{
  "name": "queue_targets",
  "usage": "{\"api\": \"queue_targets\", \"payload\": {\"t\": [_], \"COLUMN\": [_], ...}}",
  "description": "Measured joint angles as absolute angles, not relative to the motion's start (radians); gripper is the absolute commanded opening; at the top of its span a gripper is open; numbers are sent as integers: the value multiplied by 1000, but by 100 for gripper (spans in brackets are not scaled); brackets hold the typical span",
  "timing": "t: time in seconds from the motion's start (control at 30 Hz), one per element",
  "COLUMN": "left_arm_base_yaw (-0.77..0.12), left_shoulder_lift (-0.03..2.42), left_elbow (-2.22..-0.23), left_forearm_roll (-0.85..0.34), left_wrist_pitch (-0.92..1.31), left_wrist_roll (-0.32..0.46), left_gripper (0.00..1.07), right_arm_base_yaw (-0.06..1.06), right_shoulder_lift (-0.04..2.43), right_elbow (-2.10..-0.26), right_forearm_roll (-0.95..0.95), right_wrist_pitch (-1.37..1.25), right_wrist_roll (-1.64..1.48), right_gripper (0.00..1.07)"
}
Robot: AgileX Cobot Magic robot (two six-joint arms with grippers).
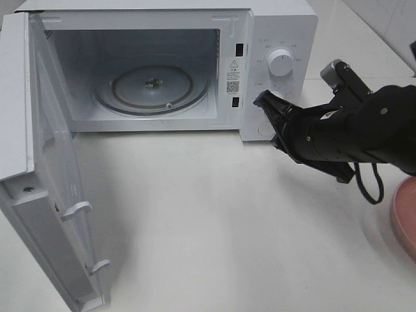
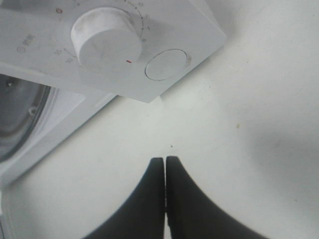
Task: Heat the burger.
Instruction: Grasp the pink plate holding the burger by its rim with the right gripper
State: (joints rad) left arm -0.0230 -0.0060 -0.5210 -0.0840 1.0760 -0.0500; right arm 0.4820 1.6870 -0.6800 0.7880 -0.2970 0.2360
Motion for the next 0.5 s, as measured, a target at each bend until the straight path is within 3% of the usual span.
{"api": "queue_targets", "payload": {"t": [0.2, 0.5], "left_arm_base_yaw": [-23, -23], "left_shoulder_lift": [-6, -6], "left_elbow": [-521, -521], "left_forearm_roll": [-84, -84], "left_wrist_pitch": [1076, 1076], "left_wrist_roll": [-50, -50], "left_gripper": [98, 98], "right_arm_base_yaw": [381, 266], "right_shoulder_lift": [1621, 1536], "right_elbow": [-680, -707], "right_forearm_roll": [732, 426], "right_wrist_pitch": [-69, 275], "right_wrist_roll": [-9, -94], "right_gripper": [6, 8]}}
